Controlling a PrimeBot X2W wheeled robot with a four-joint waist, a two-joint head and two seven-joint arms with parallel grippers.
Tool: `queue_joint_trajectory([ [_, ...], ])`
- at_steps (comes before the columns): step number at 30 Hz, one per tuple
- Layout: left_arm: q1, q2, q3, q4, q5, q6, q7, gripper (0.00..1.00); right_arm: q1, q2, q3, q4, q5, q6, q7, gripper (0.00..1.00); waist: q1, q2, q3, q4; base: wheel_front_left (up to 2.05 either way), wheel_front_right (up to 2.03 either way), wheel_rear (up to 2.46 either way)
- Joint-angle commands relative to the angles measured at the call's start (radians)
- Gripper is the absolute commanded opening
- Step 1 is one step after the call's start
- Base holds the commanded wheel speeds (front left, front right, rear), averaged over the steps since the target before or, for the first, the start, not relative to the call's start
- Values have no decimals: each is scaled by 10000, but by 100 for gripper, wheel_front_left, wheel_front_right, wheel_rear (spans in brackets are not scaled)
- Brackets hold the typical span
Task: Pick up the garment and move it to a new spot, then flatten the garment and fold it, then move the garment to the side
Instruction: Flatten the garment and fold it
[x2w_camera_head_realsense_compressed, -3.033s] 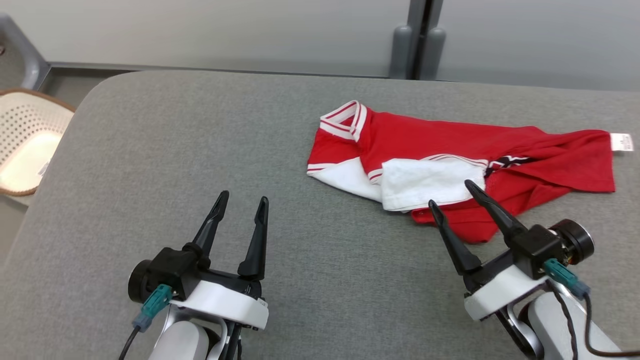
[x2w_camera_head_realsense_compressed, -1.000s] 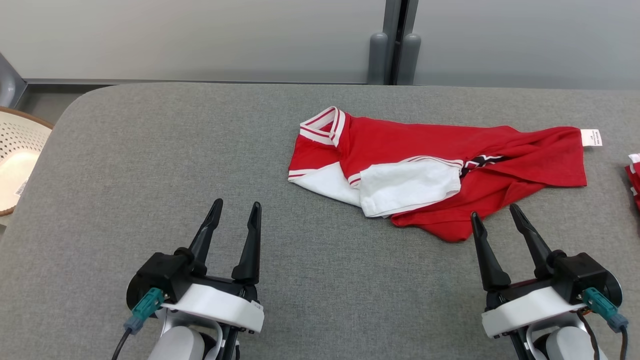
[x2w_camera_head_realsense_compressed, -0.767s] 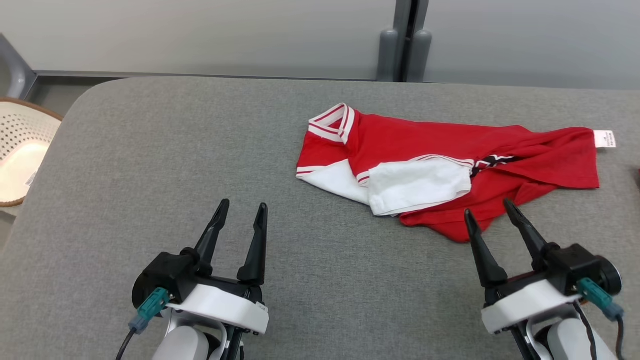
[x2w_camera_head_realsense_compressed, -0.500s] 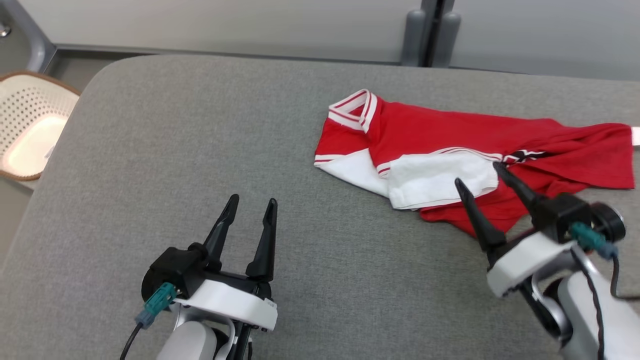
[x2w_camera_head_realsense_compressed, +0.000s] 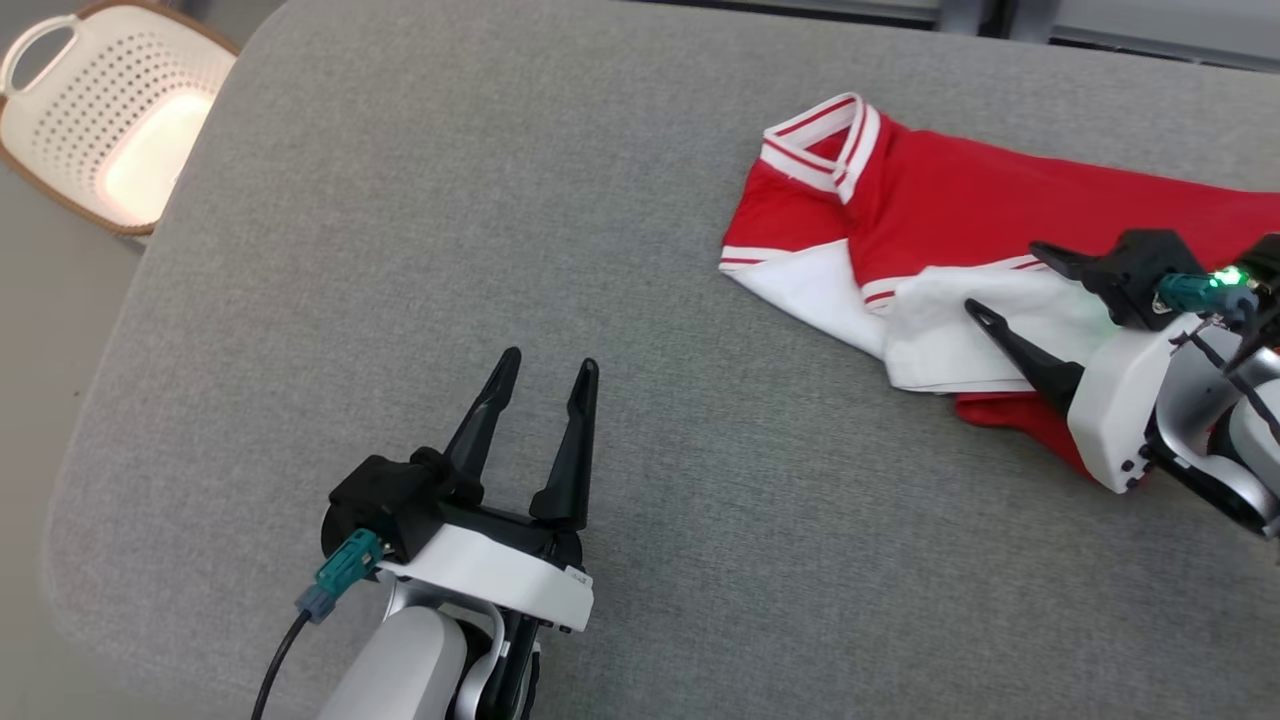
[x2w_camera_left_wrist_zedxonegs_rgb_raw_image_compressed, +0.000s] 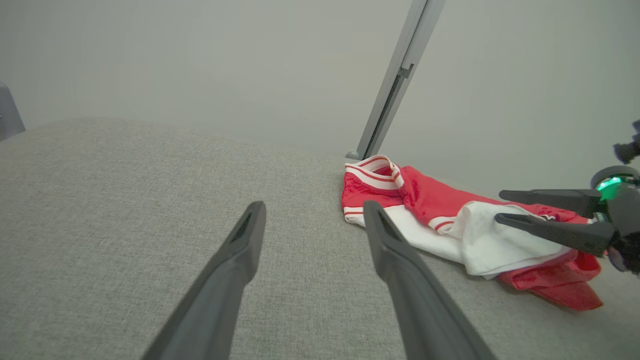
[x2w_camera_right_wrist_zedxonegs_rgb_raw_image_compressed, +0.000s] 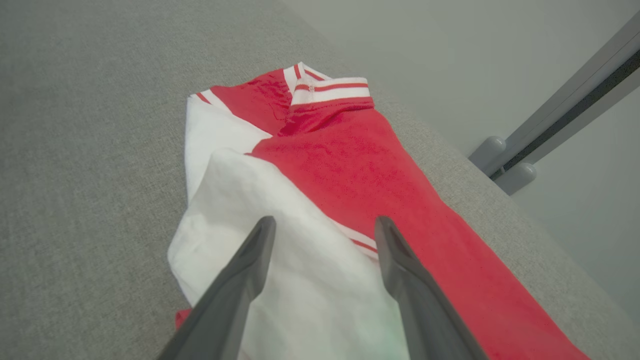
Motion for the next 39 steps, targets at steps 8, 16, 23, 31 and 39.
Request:
queue_joint_trajectory([
  [8, -421, 34, -278, -83, -166, 131, -13, 100, -1806, -807, 2285, 471, 1275, -19, 347, 0, 0, 0, 584, 527, 0, 0, 0],
  [16, -436, 34, -278, -16, -74, 208, -13, 100, -2656, -1005, 2887, 839, 2291, -20, -445, 0, 0, 0, 470, 434, 0, 0, 0],
  [23, -339, 36, -267, 29, 49, 167, -15, 100, -2714, -680, 2523, 1481, 2861, -18, -1598, 0, 0, 0, 146, 126, 0, 0, 0],
  [31, -8, 34, 209, 118, 517, 28, -13, 100, -1215, 434, 876, 2759, 3152, -20, -3655, 0, 0, 0, -703, -724, 0, 0, 0],
  [39, 272, 40, 655, 120, 909, -117, -15, 100, 654, 1313, -895, 3150, 2867, -18, -4386, 0, 0, 0, -1347, -1576, 0, 0, 0],
])
